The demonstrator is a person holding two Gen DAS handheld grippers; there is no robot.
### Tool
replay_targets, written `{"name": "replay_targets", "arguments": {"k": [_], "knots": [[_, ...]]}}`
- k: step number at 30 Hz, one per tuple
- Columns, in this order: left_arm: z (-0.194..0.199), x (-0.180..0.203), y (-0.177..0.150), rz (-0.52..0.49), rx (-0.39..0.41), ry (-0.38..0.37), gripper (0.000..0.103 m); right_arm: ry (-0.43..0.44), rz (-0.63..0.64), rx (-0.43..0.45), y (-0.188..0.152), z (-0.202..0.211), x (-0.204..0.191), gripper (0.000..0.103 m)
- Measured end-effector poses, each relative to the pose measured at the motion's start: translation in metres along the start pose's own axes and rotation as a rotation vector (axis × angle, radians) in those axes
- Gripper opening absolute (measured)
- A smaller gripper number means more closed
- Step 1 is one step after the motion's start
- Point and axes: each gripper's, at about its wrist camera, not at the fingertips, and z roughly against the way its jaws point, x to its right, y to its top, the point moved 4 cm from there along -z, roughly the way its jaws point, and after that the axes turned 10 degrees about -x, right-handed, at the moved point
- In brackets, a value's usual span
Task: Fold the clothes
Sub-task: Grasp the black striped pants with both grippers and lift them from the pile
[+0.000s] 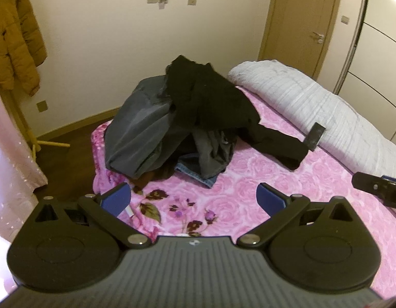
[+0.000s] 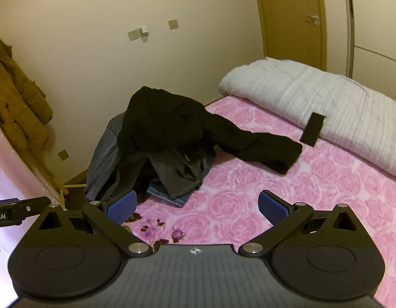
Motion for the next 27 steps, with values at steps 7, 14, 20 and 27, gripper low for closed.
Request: {"name": "replay_targets", "arguments": {"k": [7, 14, 20, 27], "knots": [[-0.023, -0.036, 0.030, -0.024, 0.043, 0.043, 0.102, -0.002, 0.153, 0.044, 0.021, -0.027, -0.038, 0.103], [-0.091, -0.077, 0.099, -0.193, 0.118, 0.033, 0.102, -0.057, 0.294, 0.076, 0.068, -0.098, -0.084, 0.103], [-0.183, -0.129, 0.181, -0.159, 0.065, -0.084, 0.102, -0.020, 0.290, 0.008, 0.129, -0.197, -0.115, 0.103], [-0.298, -0.151, 0.270, -0.135, 0.003, -0.257, 0.102, -0.045, 0.320, -0.118, 0.172, -0.314, -0.152, 0.102]]}}
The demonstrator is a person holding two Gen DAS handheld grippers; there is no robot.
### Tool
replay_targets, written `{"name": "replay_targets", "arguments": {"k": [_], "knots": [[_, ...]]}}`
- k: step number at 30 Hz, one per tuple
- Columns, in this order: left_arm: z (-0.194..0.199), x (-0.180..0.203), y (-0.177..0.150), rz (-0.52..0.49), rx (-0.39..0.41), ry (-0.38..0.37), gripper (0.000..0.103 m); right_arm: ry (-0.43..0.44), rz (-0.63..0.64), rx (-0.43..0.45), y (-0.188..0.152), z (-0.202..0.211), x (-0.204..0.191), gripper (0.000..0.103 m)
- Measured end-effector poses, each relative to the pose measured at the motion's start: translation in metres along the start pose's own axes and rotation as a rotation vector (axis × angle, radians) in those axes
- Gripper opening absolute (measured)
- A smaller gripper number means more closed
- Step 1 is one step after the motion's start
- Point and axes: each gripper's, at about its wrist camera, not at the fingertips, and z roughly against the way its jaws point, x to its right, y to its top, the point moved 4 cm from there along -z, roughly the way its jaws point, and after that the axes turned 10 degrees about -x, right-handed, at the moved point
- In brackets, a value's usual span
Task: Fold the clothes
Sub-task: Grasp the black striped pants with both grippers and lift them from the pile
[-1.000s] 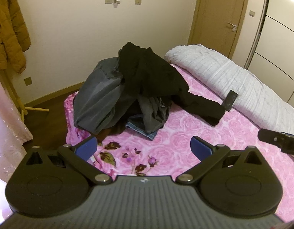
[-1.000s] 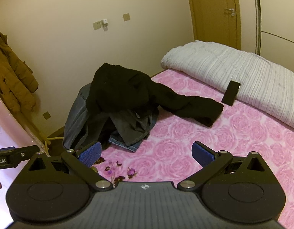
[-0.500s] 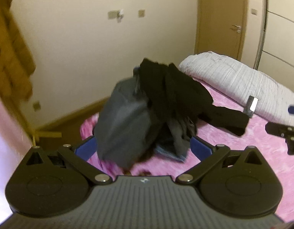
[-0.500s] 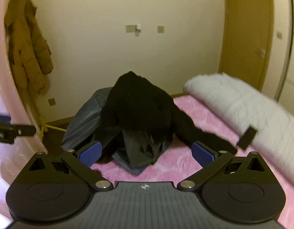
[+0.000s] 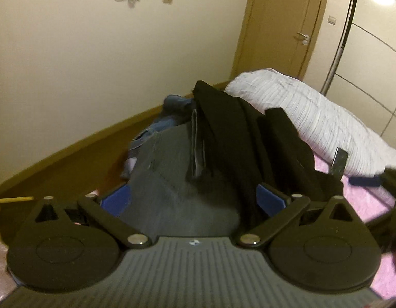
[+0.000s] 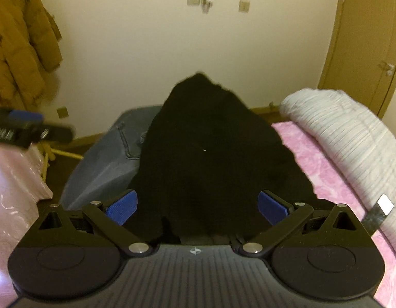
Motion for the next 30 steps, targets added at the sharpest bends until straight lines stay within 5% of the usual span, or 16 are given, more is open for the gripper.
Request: {"name": "replay_targets", "arguments": {"k": [5, 8, 11, 13, 15, 22, 26, 30], "knots": [[-0.066, -0.002, 0.053, 0.006, -0.005, -0.172, 0.101, 0.027, -0.094, -0.065, 0.013, -0.046, 0.013, 0.094], [-0.100, 0.010, 0.074, -0.027, -0.045, -0.209, 0.094, 0.045, -0.155, -0.094, 0.011, -0.058, 0.025, 0.080], [-0.130, 0.023, 0.081, -0.067, -0.124, -0.196, 0.053, 0.068, -0.189, -0.112, 0.009, -0.065, 0.033, 0.059], [-0.136, 0.030, 0.083, -0.104, -0.141, -0.167, 0.025, 0.083, -0.209, -0.107, 0.012, -0.065, 0.034, 0.026], [-0.130, 0.035, 0.084, -0.125, -0.118, -0.159, 0.006, 0.081, -0.226, -0.095, 0.014, -0.059, 0.036, 0.010], [-0.084, 0.056, 0.105, -0.133, 0.002, -0.268, 0.003, 0.085, -0.368, 0.037, 0.016, -0.002, 0.068, 0.006], [-0.048, 0.097, 0.117, -0.193, 0.077, -0.357, 0.002, 0.057, -0.441, 0.152, 0.012, 0.057, 0.094, 0.006], [-0.018, 0.158, 0.105, -0.282, 0.106, -0.469, 0.002, 0.001, -0.541, 0.222, -0.026, 0.117, 0.126, 0.006]]}}
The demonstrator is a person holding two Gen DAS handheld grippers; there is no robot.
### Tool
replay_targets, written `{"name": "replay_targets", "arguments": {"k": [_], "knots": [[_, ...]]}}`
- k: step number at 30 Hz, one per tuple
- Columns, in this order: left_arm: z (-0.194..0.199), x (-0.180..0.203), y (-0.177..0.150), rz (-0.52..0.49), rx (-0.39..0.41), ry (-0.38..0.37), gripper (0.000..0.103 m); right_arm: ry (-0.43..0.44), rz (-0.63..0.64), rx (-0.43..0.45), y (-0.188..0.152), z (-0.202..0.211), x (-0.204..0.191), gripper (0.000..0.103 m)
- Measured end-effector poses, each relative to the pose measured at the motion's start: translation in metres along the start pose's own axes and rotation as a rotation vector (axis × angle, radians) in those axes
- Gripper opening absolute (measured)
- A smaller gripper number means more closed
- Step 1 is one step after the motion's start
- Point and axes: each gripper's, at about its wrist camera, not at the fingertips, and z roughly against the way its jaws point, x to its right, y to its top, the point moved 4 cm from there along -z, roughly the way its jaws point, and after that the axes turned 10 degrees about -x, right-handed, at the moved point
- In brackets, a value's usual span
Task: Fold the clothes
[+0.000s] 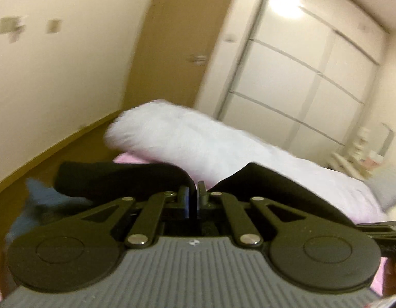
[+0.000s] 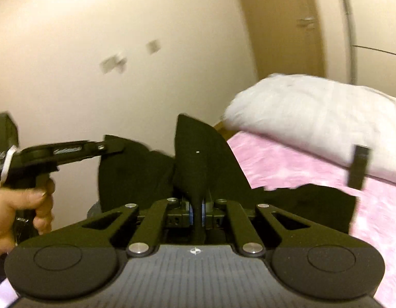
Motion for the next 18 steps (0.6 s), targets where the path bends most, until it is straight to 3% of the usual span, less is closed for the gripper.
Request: {"name": "replay_targets", "arguments": {"k": [4, 9, 13, 18], "knots": [[-0.007, 0.094, -0.019, -0.090, -0.028, -0.119, 0.002, -0.070, -0.111, 0.033, -0.035, 0.066, 0.055, 0.006], [-0.028, 0.228, -0.083, -0.200, -0.150, -0.251, 0.002, -0.136, -0.305, 0.026, -0.113, 0.138, 0.144, 0.006], [-0.053, 0.339, -0.162, -0.288, -0.284, -0.315, 0.002, -0.170, -0.468, -0.026, -0.203, 0.188, 0.222, 0.006], [-0.093, 0.474, -0.281, -0.376, -0.512, -0.366, 0.003, -0.235, -0.616, -0.163, -0.327, 0.234, 0.318, 0.009]]}}
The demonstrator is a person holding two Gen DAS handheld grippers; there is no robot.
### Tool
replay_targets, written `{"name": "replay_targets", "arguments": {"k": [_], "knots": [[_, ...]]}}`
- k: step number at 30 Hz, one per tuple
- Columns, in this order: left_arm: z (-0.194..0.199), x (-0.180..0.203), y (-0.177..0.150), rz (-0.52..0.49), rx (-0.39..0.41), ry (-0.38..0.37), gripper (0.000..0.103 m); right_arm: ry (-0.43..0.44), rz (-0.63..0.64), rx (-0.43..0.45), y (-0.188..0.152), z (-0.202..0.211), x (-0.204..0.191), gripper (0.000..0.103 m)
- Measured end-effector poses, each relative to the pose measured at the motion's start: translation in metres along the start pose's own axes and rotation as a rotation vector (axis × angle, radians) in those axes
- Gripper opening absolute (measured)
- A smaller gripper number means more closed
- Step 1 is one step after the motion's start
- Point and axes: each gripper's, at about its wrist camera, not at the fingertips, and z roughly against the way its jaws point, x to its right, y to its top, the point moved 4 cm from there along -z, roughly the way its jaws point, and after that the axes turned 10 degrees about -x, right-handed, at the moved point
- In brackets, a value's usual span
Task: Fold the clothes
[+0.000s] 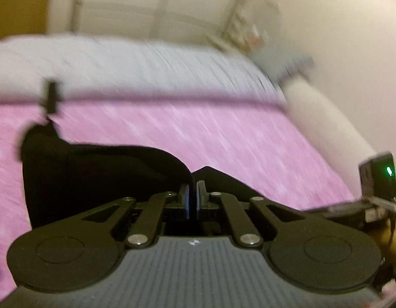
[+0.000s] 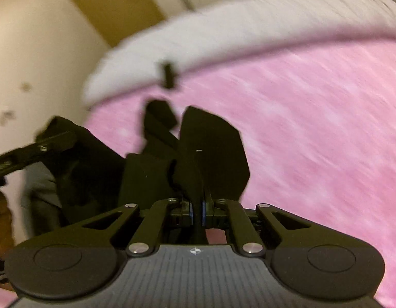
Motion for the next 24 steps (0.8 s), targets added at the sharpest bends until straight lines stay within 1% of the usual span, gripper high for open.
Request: {"name": "replay_targets", "arguments": {"k": [2, 3, 5, 6, 7, 9, 10, 11, 13, 14, 15, 16, 17, 19, 21, 22, 24], "knots": [[-0.045, 0.028, -0.016, 0.001, -0.122, -0.046, 0.004, -0.047, -0.066, -0.040, -0.019, 0.005, 0.057, 0.018], [-0.059, 0.038, -0.021, 0.006, -0.154, -0.082, 0.005, -0.081, -0.090, -0.046, -0.027, 0.011, 0.082, 0.019], [-0.064, 0.056, -0.031, 0.007, -0.171, -0.116, 0.006, -0.135, -0.104, -0.050, -0.040, 0.026, 0.122, 0.025], [-0.061, 0.061, -0.035, -0.001, -0.173, -0.116, 0.012, -0.151, -0.100, -0.048, -0.042, 0.031, 0.132, 0.033], [-0.056, 0.061, -0.040, -0.008, -0.169, -0.108, 0.023, -0.162, -0.092, -0.045, -0.043, 0.036, 0.143, 0.041], [-0.042, 0.048, -0.049, -0.001, -0.155, -0.083, 0.033, -0.161, -0.046, -0.044, -0.043, 0.038, 0.151, 0.044], [-0.037, 0.034, -0.054, 0.013, -0.151, -0.055, 0.039, -0.159, -0.008, -0.045, -0.044, 0.041, 0.151, 0.046], [-0.033, 0.019, -0.059, 0.030, -0.149, -0.019, 0.043, -0.154, 0.042, -0.050, -0.044, 0.040, 0.145, 0.048], [-0.020, -0.022, -0.078, 0.080, -0.160, 0.087, 0.057, -0.127, 0.148, -0.067, -0.038, 0.023, 0.124, 0.058], [-0.014, -0.045, -0.089, 0.111, -0.170, 0.144, 0.060, -0.096, 0.198, -0.084, -0.036, 0.014, 0.110, 0.061], [-0.011, -0.066, -0.092, 0.139, -0.180, 0.190, 0.061, -0.068, 0.254, -0.099, -0.036, 0.004, 0.094, 0.068], [-0.009, -0.087, -0.099, 0.163, -0.188, 0.225, 0.061, -0.042, 0.314, -0.113, -0.036, -0.006, 0.076, 0.075], [-0.008, -0.107, -0.110, 0.186, -0.204, 0.253, 0.061, -0.032, 0.375, -0.127, -0.037, -0.017, 0.058, 0.078], [-0.009, -0.144, -0.130, 0.218, -0.240, 0.298, 0.061, -0.037, 0.503, -0.154, -0.039, -0.040, 0.026, 0.088], [-0.011, -0.174, -0.146, 0.220, -0.268, 0.329, 0.062, -0.075, 0.598, -0.182, -0.041, -0.064, 0.003, 0.088], [-0.013, -0.186, -0.151, 0.215, -0.275, 0.343, 0.066, -0.103, 0.632, -0.200, -0.041, -0.078, -0.005, 0.088], [-0.018, -0.209, -0.158, 0.201, -0.284, 0.373, 0.067, -0.161, 0.663, -0.223, -0.041, -0.099, -0.015, 0.088]]}}
